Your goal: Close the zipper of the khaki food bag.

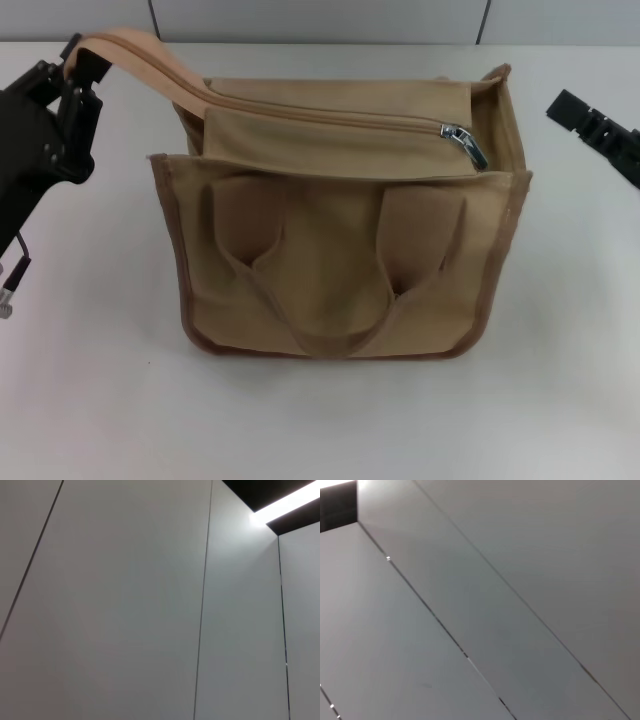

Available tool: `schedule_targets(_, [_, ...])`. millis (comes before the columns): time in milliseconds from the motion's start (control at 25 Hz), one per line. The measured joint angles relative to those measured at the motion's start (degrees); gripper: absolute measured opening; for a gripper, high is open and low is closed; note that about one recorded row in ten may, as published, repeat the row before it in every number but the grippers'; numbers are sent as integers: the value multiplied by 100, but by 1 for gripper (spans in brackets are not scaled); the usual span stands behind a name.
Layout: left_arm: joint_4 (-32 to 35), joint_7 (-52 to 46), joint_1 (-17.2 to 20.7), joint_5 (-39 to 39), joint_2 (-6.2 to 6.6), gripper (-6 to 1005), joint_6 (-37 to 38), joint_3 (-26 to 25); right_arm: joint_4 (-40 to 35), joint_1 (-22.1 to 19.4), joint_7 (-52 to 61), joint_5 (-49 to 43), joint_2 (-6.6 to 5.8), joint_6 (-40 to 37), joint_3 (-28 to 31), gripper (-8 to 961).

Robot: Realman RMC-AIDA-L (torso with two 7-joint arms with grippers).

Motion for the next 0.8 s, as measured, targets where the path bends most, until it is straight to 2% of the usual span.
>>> schedule_targets(160, [17,154,121,204,0,70,-63,46,0,-20,-273,0,81,-73,-3,244])
schedule_targets(200, [109,342,267,383,7,71,-117,101,0,-27,-330,0,110,-89,5,283])
schedule_targets(400, [310,452,579,526,15,72,-287,143,-1,-21,-360,-1,132,-93,0,488])
schedule_targets(520, [490,419,821,667,32,223,-308,149,-2,-2,-453,-4,132,-94,-3,622])
schedule_targets(720, [740,232,1234,786,59,403,-247,127,-10,16,-794,-7,191,-97,4,674])
schedule_targets(800, [774,17,1449,784,166,500,-49,141,-8,16,-1149,-9,219,-115,-3,695])
